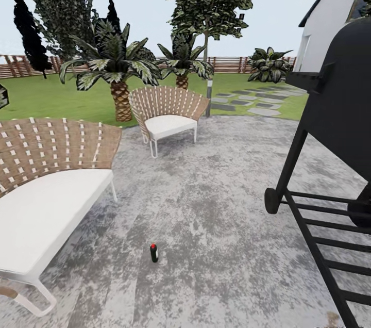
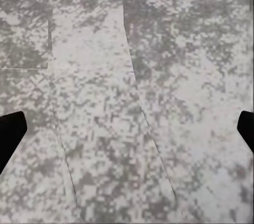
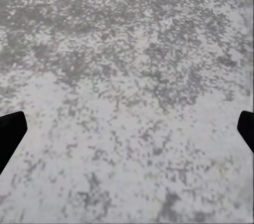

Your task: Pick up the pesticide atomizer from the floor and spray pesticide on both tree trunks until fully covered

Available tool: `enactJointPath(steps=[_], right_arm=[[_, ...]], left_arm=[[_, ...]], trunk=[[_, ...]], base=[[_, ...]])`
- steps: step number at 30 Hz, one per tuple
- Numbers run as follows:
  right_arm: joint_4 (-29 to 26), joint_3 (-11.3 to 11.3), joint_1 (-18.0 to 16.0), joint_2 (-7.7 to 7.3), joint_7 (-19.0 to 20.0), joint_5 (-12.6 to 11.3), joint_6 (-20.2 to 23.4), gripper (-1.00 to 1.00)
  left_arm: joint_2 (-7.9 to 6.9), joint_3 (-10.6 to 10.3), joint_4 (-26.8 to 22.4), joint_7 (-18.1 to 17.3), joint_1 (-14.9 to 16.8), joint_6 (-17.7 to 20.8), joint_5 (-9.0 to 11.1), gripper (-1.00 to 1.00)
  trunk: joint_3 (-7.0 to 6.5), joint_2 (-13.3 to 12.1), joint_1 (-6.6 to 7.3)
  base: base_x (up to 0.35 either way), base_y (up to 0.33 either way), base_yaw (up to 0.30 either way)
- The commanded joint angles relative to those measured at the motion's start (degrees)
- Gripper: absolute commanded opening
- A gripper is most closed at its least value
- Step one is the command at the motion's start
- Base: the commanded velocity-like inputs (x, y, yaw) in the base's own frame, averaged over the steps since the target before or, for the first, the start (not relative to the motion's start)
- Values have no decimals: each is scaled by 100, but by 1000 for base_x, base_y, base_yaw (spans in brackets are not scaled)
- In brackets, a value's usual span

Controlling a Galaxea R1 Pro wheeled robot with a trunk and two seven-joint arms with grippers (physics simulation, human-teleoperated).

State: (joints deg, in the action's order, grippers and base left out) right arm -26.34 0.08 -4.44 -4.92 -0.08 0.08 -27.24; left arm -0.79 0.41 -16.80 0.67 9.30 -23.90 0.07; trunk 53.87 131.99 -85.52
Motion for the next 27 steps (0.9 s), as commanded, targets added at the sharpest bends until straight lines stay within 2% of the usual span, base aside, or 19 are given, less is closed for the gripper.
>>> enactJointPath(steps=[1,9,20,27], right_arm=[[6,1,-5,0,-1,1,-18,100],[6,1,-5,0,-8,-2,-18,100],[6,1,-5,0,-10,1,-18,100],[8,1,-5,0,-3,1,-18,100]], left_arm=[[0,3,2,6,1,-18,0,100],[0,3,2,5,0,-18,2,100],[0,3,2,4,0,-18,2,100],[3,6,2,10,-1,-18,2,100]], trunk=[[5,2,-1],[5,2,-1],[5,2,-1],[5,2,-1]], base=[[207,-112,-274],[248,-144,-225],[255,-169,-16],[58,-61,0]])
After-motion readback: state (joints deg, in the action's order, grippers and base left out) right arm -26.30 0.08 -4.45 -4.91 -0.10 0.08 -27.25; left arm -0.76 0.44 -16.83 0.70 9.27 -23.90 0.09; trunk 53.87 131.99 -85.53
